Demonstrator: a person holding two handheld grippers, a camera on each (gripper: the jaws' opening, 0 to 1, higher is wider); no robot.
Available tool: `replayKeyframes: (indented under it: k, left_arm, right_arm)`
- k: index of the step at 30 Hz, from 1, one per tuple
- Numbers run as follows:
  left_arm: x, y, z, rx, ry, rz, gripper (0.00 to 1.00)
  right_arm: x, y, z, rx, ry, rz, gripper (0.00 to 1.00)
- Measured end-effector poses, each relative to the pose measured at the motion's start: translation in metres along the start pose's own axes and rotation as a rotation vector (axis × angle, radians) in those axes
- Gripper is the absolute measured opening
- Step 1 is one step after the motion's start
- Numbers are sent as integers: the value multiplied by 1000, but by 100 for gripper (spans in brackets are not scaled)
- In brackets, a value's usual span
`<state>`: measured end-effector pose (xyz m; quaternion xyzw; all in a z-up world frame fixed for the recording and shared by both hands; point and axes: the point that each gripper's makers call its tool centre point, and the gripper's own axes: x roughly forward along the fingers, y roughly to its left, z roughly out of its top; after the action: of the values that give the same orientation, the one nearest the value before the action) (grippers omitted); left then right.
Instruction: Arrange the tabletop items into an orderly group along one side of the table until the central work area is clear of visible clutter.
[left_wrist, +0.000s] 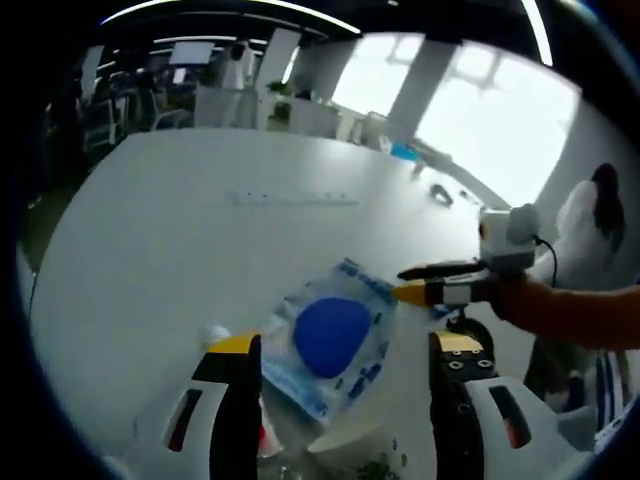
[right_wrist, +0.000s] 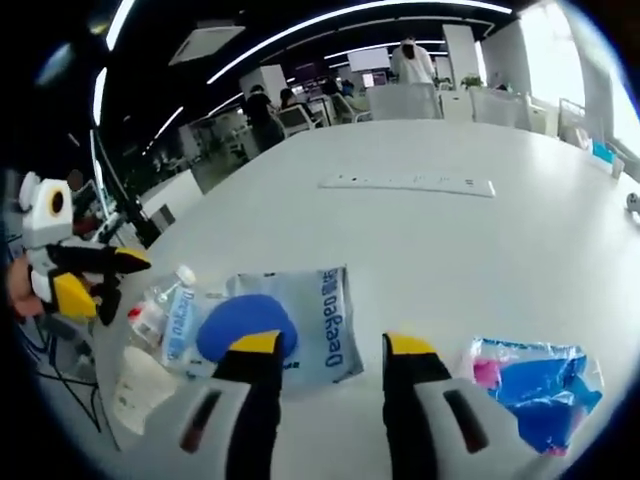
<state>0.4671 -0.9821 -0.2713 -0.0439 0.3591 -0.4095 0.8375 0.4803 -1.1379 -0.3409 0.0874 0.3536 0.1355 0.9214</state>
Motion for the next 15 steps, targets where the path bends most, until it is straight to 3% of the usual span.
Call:
replayKeyframes:
  k: [15]
  left_arm:
    - [3, 7, -8, -3, 16, 7, 62]
  right_arm:
    - [11, -1, -16, 15, 53, 16, 22]
